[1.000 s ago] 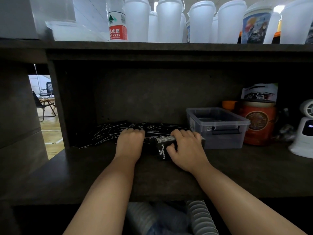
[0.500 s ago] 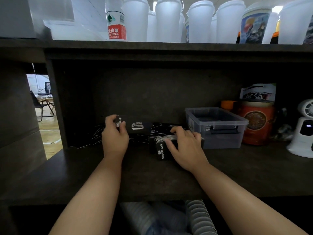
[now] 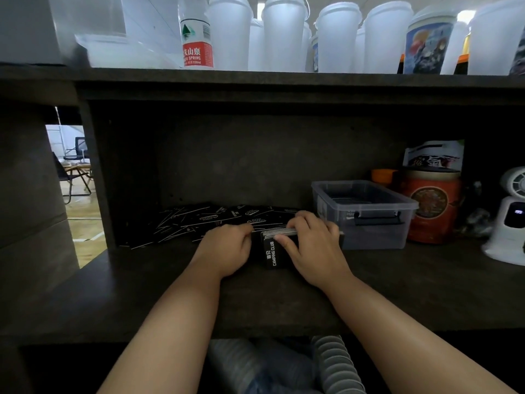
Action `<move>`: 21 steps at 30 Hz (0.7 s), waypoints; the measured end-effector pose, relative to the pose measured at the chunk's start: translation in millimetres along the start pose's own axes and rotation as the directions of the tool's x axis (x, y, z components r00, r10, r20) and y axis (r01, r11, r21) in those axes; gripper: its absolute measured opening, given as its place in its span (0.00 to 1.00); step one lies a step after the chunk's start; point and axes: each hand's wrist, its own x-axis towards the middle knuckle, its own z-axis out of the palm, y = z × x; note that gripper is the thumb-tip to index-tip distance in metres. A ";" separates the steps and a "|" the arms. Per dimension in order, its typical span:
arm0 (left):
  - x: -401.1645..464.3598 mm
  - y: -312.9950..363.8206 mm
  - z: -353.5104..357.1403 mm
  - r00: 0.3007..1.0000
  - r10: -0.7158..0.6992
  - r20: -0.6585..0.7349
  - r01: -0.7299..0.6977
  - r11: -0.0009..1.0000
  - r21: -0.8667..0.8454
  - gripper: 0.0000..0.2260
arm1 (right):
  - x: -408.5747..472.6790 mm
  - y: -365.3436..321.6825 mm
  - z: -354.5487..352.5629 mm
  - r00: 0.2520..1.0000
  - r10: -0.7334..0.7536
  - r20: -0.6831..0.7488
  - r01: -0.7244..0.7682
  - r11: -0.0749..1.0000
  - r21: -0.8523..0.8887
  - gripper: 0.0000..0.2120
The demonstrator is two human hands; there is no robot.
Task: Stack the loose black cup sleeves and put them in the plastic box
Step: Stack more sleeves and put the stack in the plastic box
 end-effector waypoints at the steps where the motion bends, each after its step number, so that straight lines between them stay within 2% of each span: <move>1: -0.7 -0.4 -0.6 1.000 -0.001 0.012 0.001 1.000 -0.005 0.06 | 0.1 -0.5 -0.3 1.000 0.003 0.008 -0.003 1.000 -0.012 0.26; 3: -2.0 0.0 -0.5 0.999 -0.038 -0.010 0.038 0.999 -0.021 0.06 | -0.2 -1.1 -0.8 1.000 0.011 -0.003 -0.011 0.999 -0.032 0.24; 5: -1.8 0.4 -0.1 0.985 -0.103 -0.140 0.103 0.995 -0.009 0.09 | 0.0 -1.1 -1.0 0.999 0.033 -0.017 -0.034 0.999 -0.035 0.25; 7: -1.0 -2.4 -1.2 0.939 -0.218 -0.266 0.232 0.972 0.024 0.10 | 0.1 -0.3 0.1 0.998 0.047 -0.035 -0.049 0.998 -0.039 0.27; 8: -0.5 -5.3 -1.2 0.913 -0.299 -0.278 0.324 0.945 0.047 0.13 | 0.2 -0.3 0.5 0.998 0.044 -0.046 -0.046 0.998 -0.052 0.29; 10: 0.0 -13.3 1.5 0.864 -0.457 -0.213 0.483 0.871 0.092 0.23 | 0.8 0.4 0.9 0.999 0.021 -0.048 -0.025 0.996 -0.084 0.33; 12: 0.2 -19.6 8.0 0.835 -0.547 -0.068 0.551 0.831 0.078 0.32 | 1.4 1.3 1.2 1.000 -0.004 -0.012 0.002 0.996 -0.092 0.36; 14: 2.2 -23.1 12.7 0.819 -0.566 0.095 0.563 0.824 0.059 0.37 | 1.9 1.5 1.2 1.000 -0.014 0.008 0.015 0.995 -0.094 0.35; 16: 4.6 -24.9 15.2 0.816 -0.555 0.161 0.553 0.831 0.062 0.39 | 2.0 1.2 1.4 1.000 -0.006 0.015 0.008 0.995 -0.101 0.31; 18: 5.8 -24.3 14.9 0.846 -0.520 0.120 0.507 0.853 0.125 0.35 | 2.0 0.5 2.0 1.000 0.001 0.017 0.001 0.994 -0.106 0.32; 21: 5.0 -21.2 13.8 0.918 -0.394 -0.044 0.393 0.887 0.245 0.20 | 2.1 0.5 2.6 1.000 0.005 0.015 -0.003 0.994 -0.105 0.36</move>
